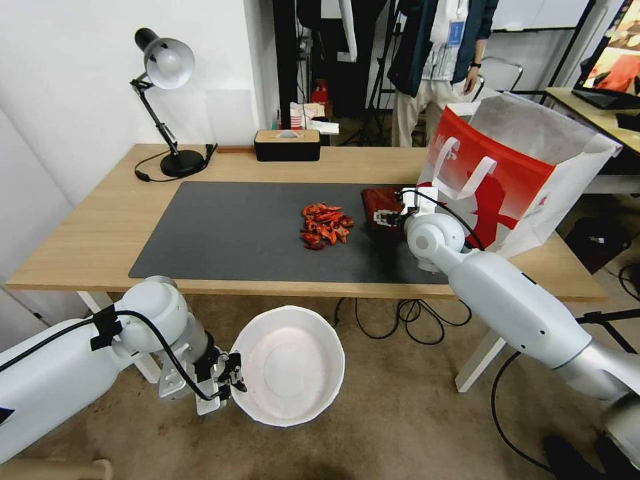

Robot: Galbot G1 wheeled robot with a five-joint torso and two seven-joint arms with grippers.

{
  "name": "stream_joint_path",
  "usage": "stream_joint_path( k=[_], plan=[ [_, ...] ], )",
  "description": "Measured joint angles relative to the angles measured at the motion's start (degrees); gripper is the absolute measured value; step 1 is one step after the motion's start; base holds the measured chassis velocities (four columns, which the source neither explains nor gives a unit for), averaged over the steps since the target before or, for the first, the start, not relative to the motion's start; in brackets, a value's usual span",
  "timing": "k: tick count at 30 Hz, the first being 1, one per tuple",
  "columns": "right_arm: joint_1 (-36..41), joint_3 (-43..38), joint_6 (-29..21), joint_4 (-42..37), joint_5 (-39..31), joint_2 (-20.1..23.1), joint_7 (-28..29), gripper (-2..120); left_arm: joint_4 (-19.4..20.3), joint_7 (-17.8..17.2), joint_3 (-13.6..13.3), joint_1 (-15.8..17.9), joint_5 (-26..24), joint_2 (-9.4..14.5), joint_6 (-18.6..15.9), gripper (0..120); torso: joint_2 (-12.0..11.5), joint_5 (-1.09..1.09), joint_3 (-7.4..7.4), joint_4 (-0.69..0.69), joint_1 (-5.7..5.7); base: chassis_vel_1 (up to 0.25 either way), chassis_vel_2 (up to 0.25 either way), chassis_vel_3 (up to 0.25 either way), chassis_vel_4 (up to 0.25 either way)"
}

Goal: Sweep shrimp from table into container with towel, then put container into takeout bag.

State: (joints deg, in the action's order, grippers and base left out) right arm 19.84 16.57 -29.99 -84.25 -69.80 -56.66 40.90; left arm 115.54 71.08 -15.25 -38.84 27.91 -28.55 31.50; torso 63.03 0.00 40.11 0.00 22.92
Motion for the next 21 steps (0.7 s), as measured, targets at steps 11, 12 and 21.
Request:
stream_joint_path(
  k=[11, 12, 21],
  plan=[
    [0.60, -0.37, -0.58, 1.59, 0.04, -0.82, -0.58, 100, 0.03, -0.14, 0.08, 0.05, -0.45, 0.11, 0.08, 0, 0.00, 0.00, 0.00, -0.01, 0.00, 0.000, 0.000, 0.000, 0.000],
    [0.60, -0.37, -0.58, 1.59, 0.04, -0.82, -0.58, 100, 0.03, -0.14, 0.08, 0.05, -0.45, 0.11, 0.08, 0, 0.00, 0.00, 0.00, -0.01, 0.00, 0.000, 0.000, 0.000, 0.000],
    [0.45, -0.36, -0.71, 2.80, 0.07, -2.21, -0.55, 100, -0.02, -0.26, 0.08, 0.13, -0.79, 0.16, 0.15, 0, 0.00, -0.02, -0.01, -0.02, -0.01, 0.000, 0.000, 0.000, 0.000]
  ],
)
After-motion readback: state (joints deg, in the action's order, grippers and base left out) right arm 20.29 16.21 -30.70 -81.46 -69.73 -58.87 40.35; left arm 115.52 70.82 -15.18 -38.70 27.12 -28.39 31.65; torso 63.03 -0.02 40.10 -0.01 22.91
